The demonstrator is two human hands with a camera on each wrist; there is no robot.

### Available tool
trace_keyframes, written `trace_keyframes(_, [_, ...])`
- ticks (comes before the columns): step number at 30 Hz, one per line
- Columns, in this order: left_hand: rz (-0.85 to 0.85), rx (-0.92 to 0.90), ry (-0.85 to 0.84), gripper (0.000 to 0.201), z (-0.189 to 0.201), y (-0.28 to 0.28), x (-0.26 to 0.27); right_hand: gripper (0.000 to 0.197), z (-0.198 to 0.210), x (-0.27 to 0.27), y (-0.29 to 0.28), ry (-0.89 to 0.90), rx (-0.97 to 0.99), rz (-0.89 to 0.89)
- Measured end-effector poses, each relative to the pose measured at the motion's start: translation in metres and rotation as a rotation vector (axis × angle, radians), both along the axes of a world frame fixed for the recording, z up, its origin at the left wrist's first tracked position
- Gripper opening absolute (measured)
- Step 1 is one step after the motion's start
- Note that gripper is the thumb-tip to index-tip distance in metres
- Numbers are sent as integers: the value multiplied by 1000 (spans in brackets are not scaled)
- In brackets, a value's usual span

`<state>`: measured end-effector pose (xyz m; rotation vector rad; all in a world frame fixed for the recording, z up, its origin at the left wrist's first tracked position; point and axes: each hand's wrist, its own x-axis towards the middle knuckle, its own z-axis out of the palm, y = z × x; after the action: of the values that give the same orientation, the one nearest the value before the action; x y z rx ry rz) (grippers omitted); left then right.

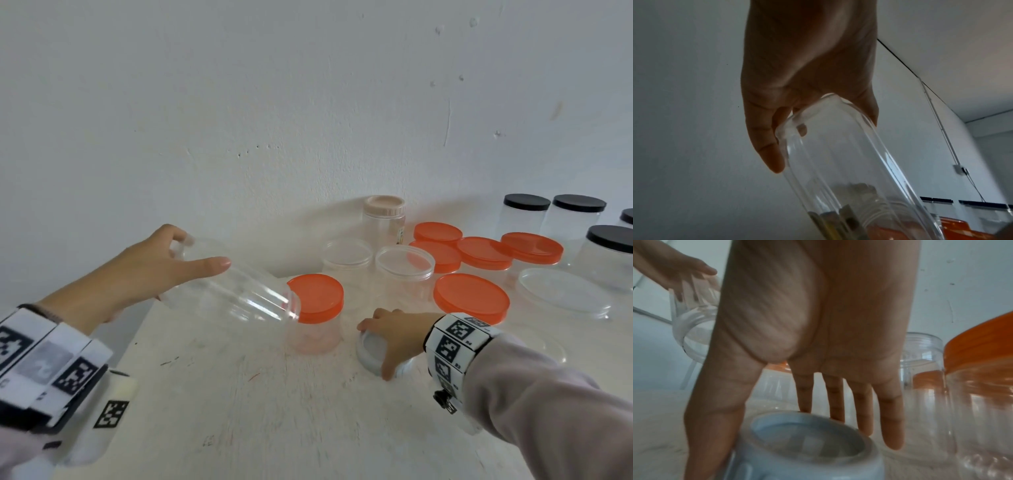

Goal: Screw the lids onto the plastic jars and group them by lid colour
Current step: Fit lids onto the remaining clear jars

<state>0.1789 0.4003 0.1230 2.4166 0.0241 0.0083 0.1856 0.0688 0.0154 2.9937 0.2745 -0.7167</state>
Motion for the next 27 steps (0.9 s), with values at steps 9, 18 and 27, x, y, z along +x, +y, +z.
trace_keyframes(9, [-129,-267,221,127,-16,-15,-25,96,25,-19,-27,-48,253,-64])
trace_keyframes(18, [-204,-481,272,108,-48,-46,-31,87,46,-35,-58,-100,517,-139])
trace_keyframes(27, [-276,-578,358,110,-75,-74,-37,84,63,-41,-75,-150,646,-205])
